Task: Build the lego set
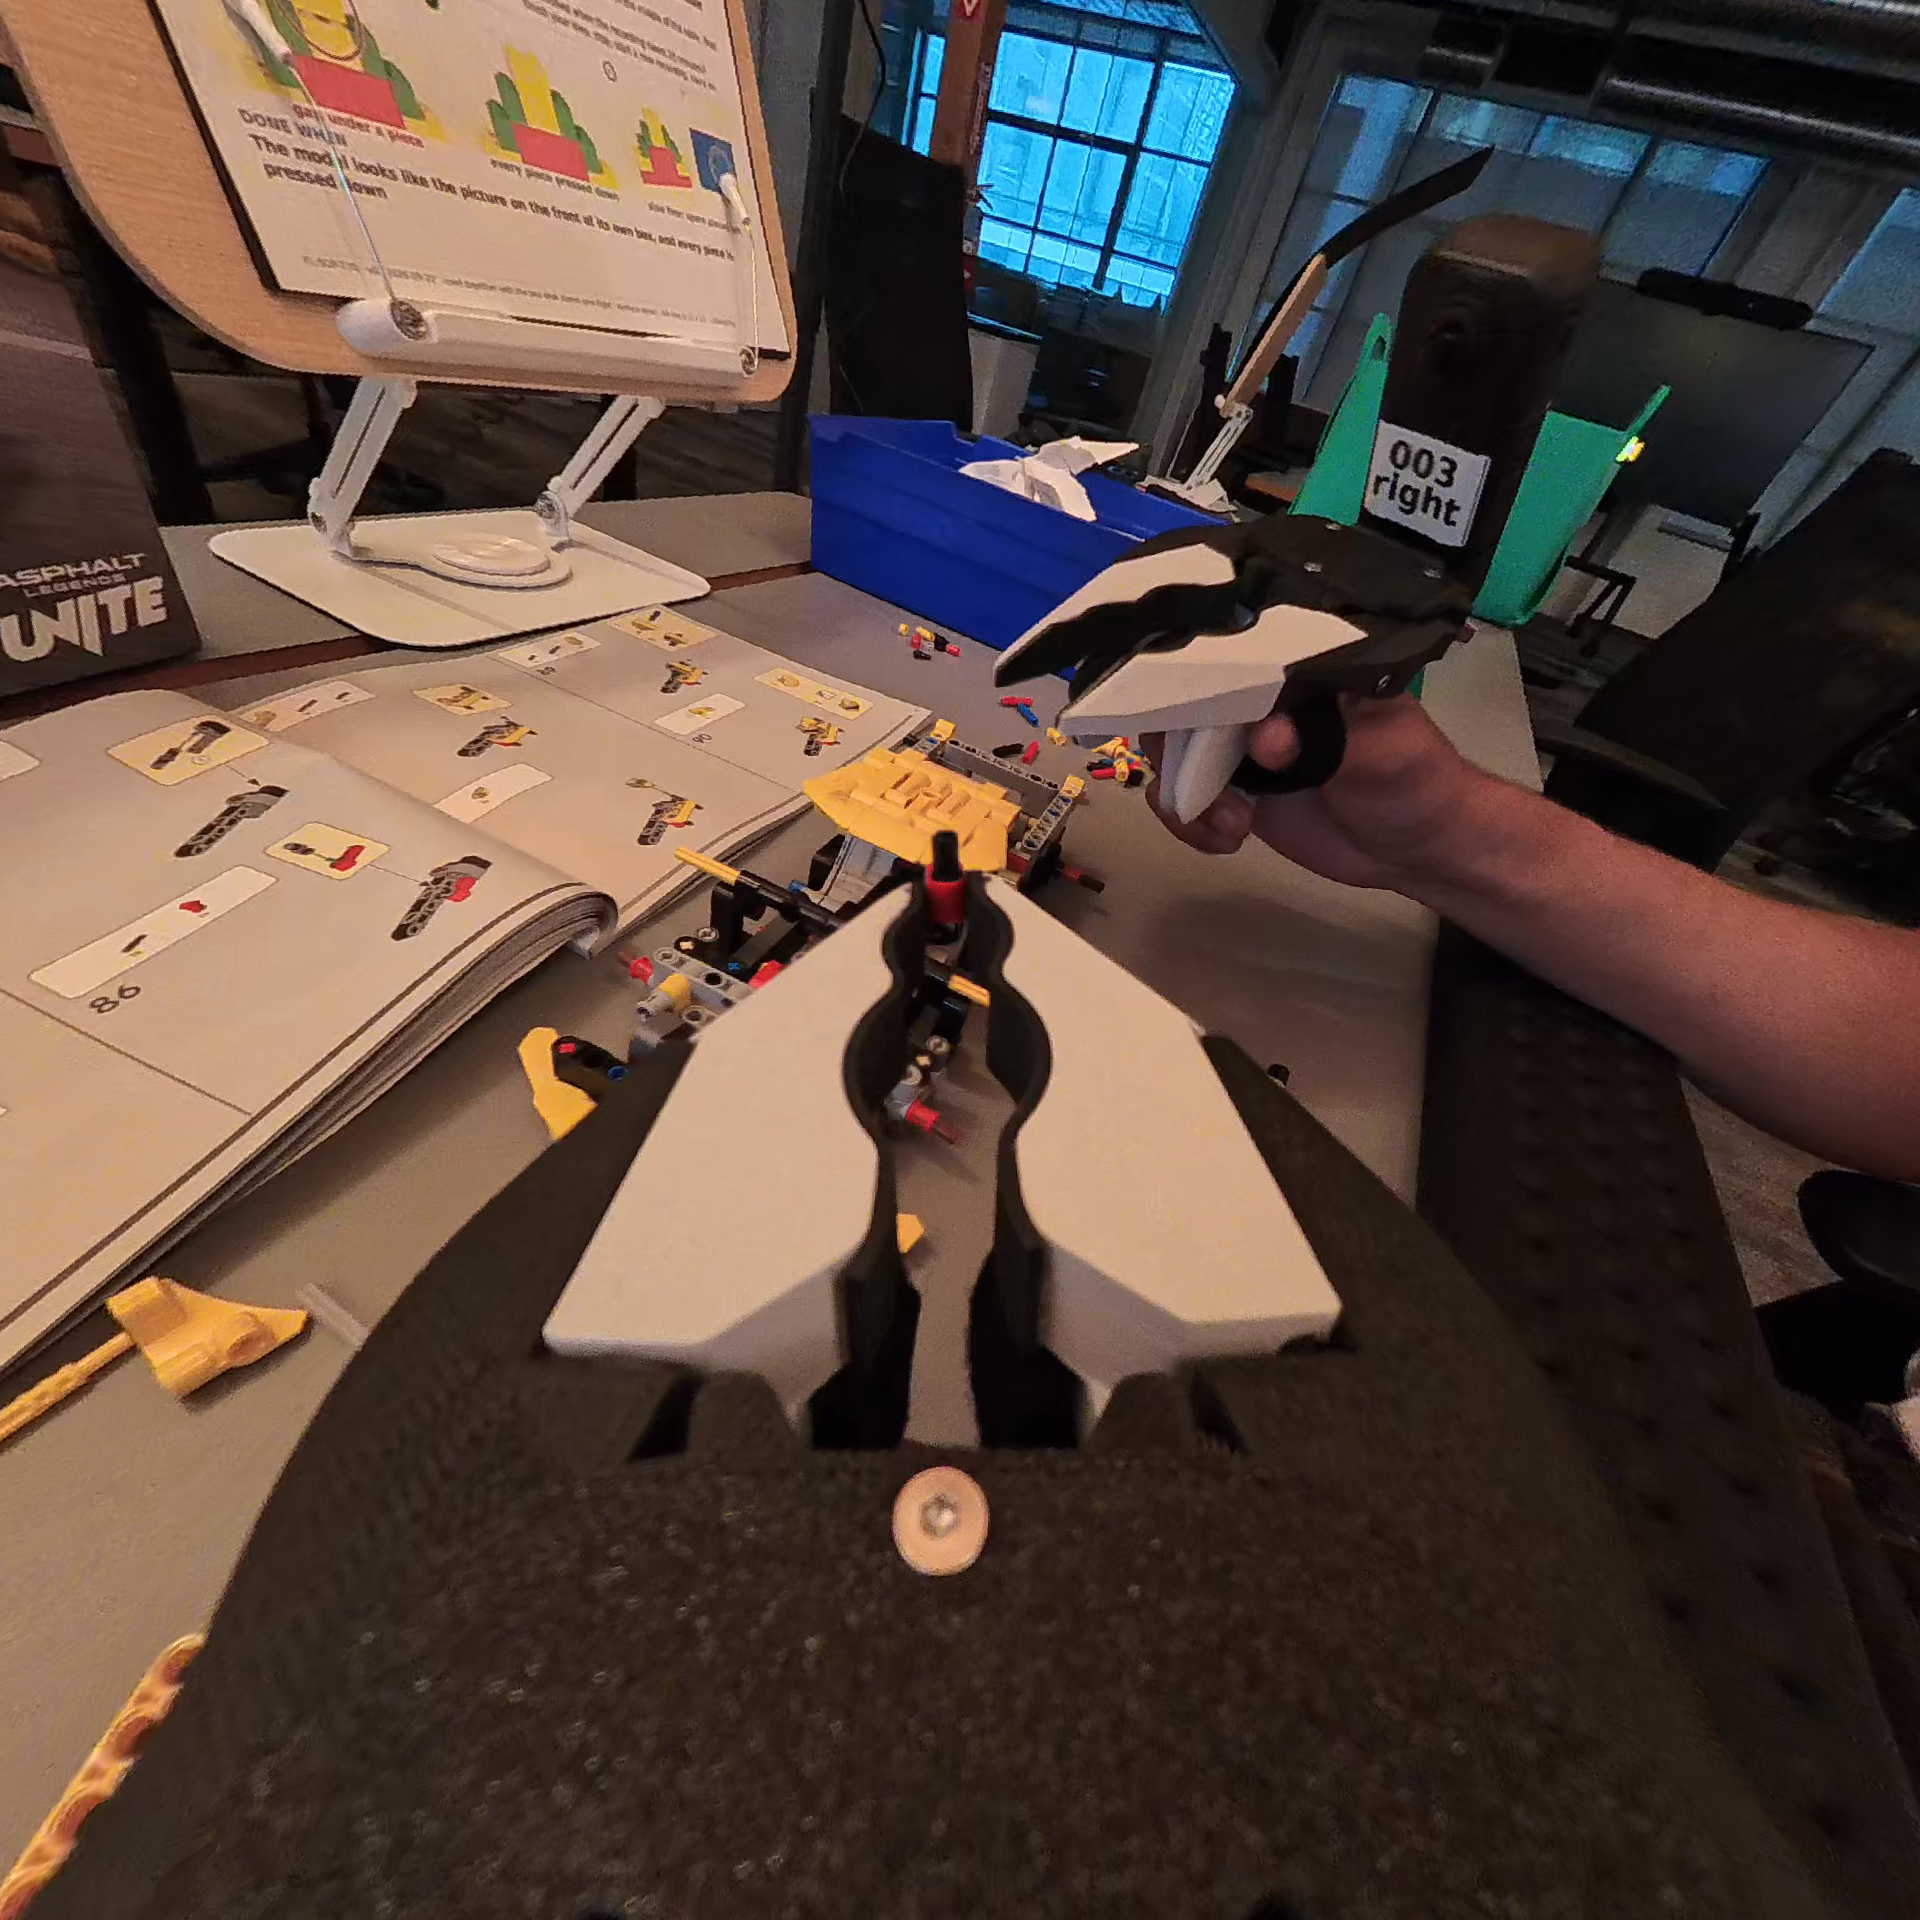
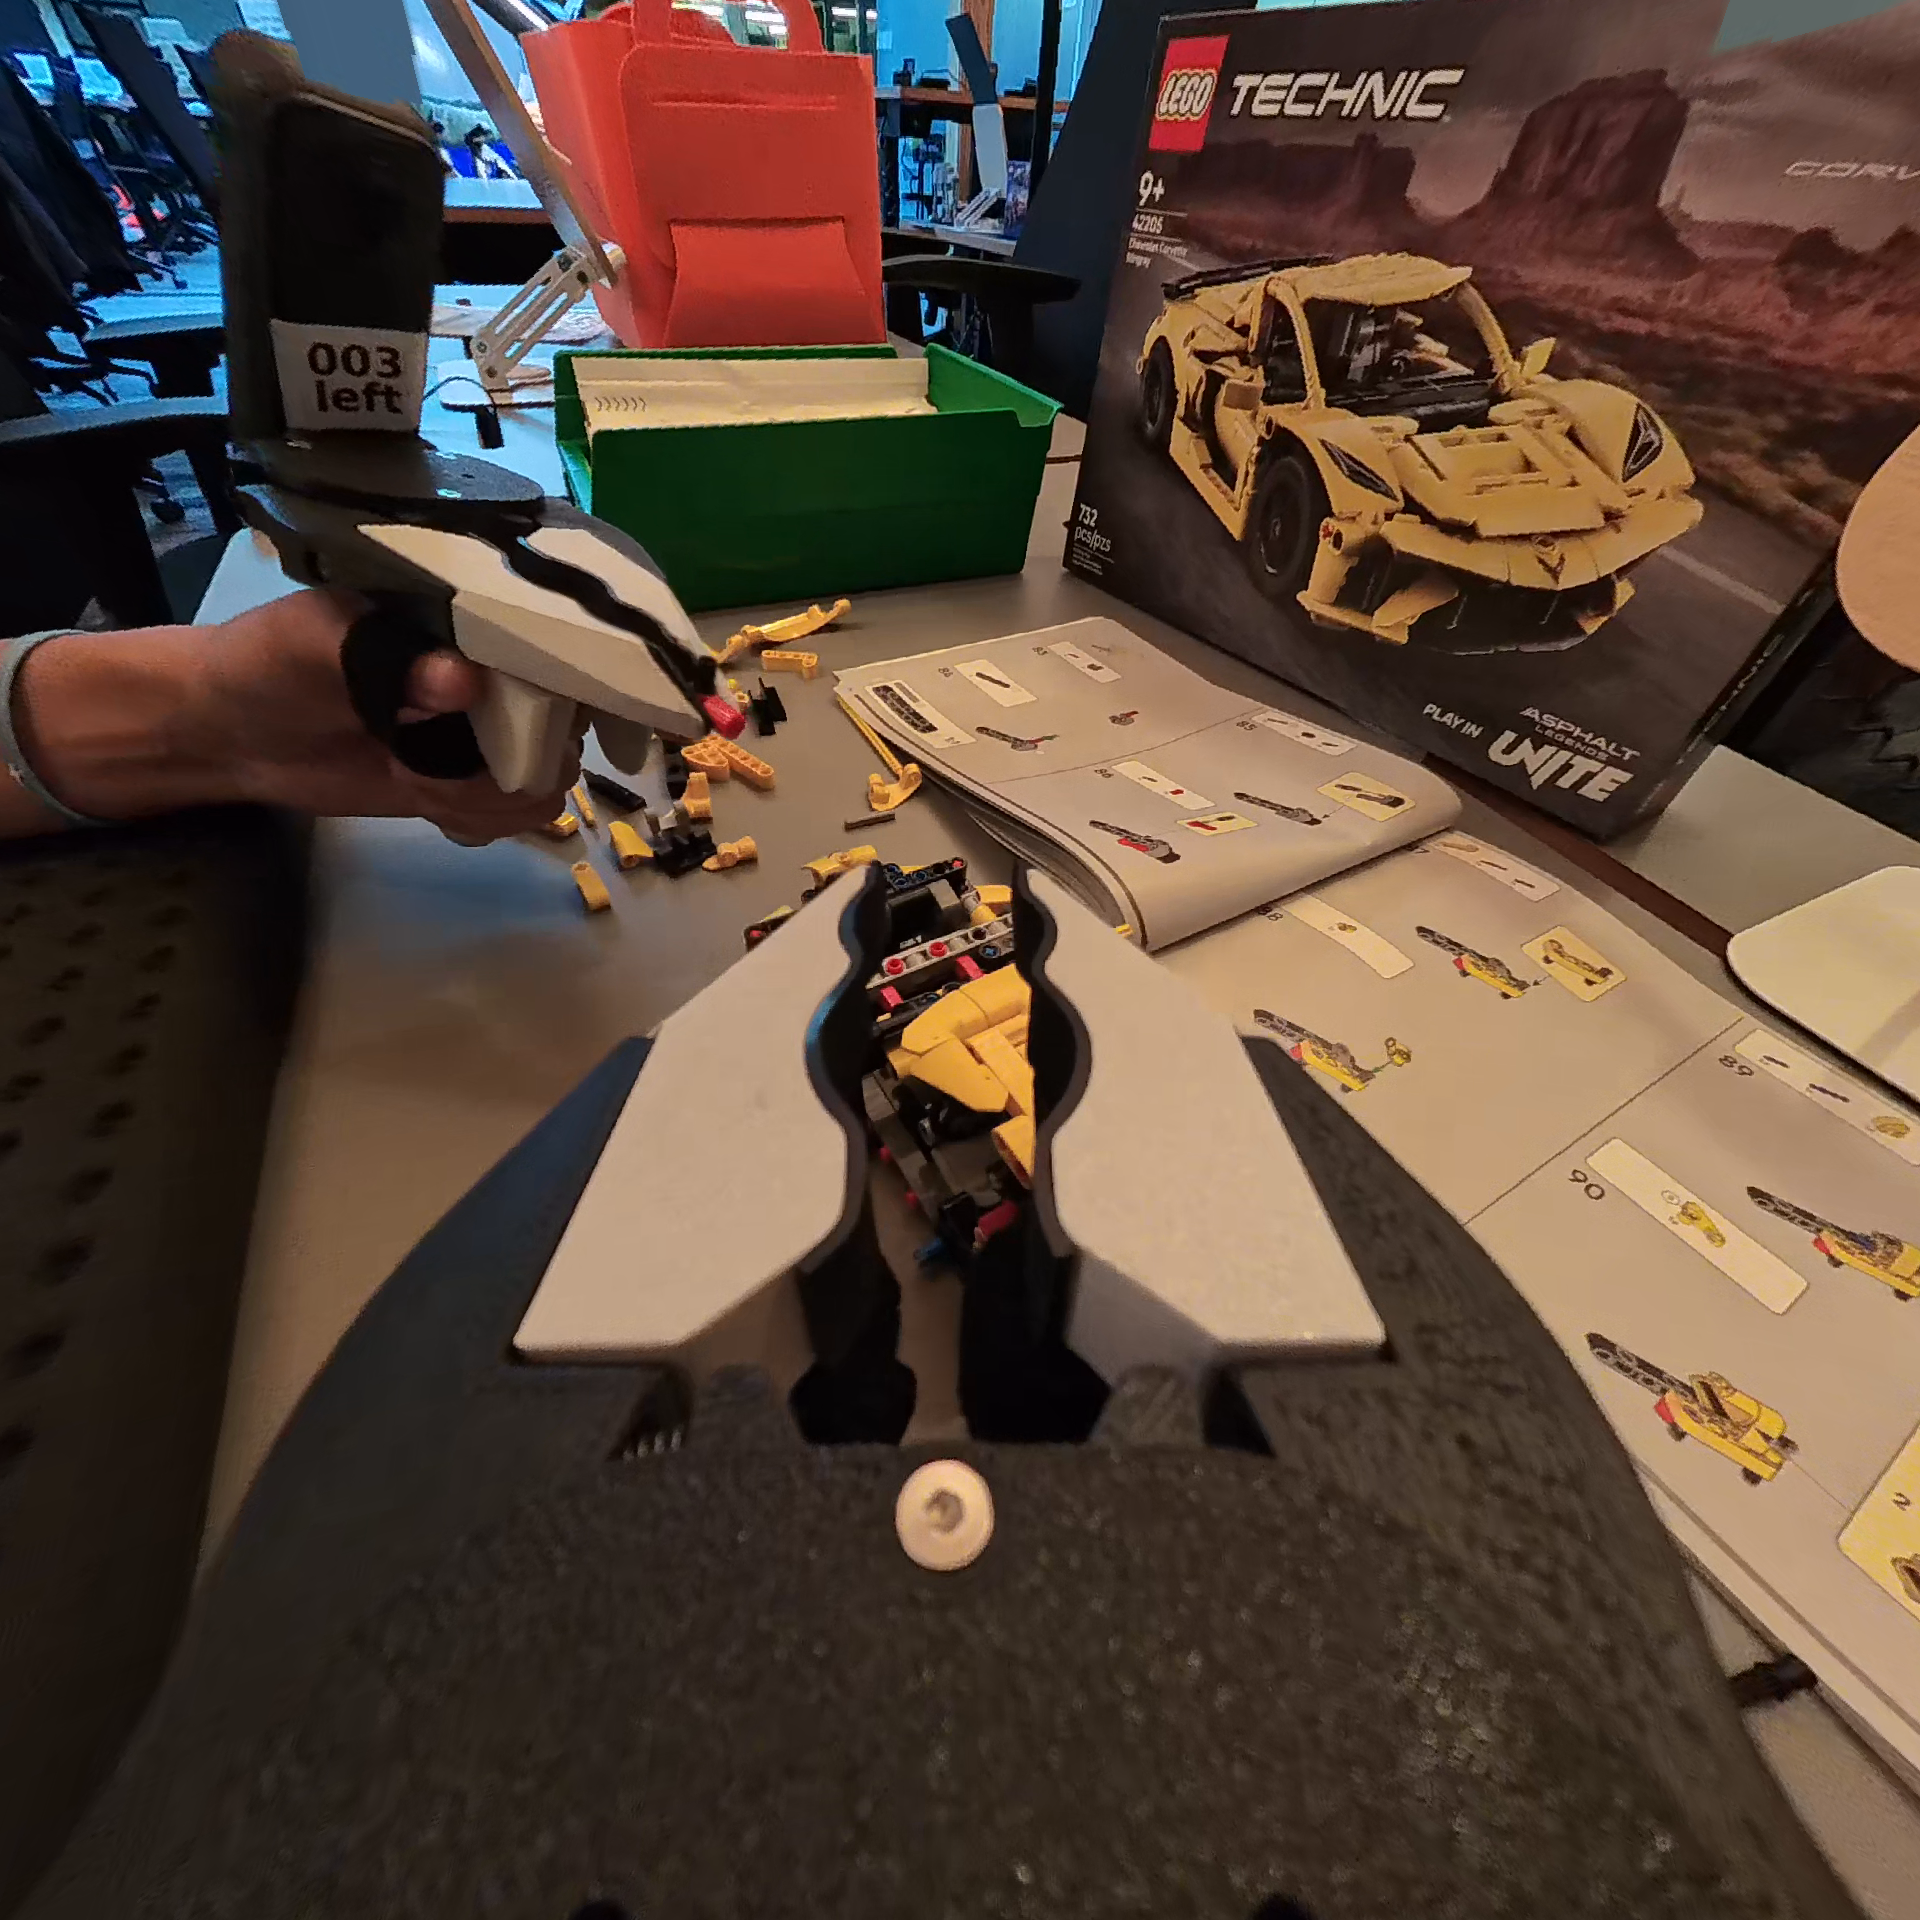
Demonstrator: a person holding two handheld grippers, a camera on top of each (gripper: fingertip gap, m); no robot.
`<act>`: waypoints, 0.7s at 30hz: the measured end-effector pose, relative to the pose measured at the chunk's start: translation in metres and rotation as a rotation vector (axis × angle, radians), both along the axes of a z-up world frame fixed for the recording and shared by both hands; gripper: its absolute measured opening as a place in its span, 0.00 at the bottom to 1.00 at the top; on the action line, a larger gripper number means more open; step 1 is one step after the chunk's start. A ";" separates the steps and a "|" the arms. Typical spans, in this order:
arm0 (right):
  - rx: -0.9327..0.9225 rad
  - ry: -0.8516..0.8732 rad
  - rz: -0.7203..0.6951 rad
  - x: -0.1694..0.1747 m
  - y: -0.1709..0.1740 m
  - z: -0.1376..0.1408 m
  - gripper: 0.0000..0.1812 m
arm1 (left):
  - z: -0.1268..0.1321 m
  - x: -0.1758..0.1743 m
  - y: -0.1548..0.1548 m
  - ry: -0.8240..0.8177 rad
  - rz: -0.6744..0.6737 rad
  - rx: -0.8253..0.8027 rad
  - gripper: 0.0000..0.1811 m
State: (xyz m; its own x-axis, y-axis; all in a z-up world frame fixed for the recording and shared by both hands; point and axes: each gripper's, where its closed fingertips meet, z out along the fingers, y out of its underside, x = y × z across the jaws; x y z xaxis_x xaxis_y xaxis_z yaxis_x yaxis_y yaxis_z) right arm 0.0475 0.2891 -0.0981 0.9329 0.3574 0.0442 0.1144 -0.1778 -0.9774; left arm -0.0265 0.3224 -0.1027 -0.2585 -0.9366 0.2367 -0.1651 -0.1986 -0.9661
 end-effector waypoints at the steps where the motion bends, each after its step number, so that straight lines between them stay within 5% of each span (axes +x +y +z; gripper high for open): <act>1: -0.003 -0.002 0.003 -0.001 0.000 -0.001 0.12 | -0.001 0.000 -0.002 0.004 -0.009 0.002 0.04; 4: -0.013 -0.002 0.050 -0.008 -0.003 -0.001 0.13 | -0.004 0.000 -0.008 0.017 -0.043 0.008 0.04; 8: -0.278 0.060 0.407 -0.055 -0.053 -0.024 0.18 | -0.015 -0.002 -0.033 0.080 -0.184 -0.006 0.04; 14: -0.483 -0.117 0.409 -0.057 -0.110 -0.086 0.22 | -0.027 -0.009 -0.069 0.129 -0.342 0.059 0.04; 21: -0.484 -0.201 0.322 -0.052 -0.106 -0.106 0.15 | -0.046 -0.015 -0.092 0.205 -0.439 0.125 0.04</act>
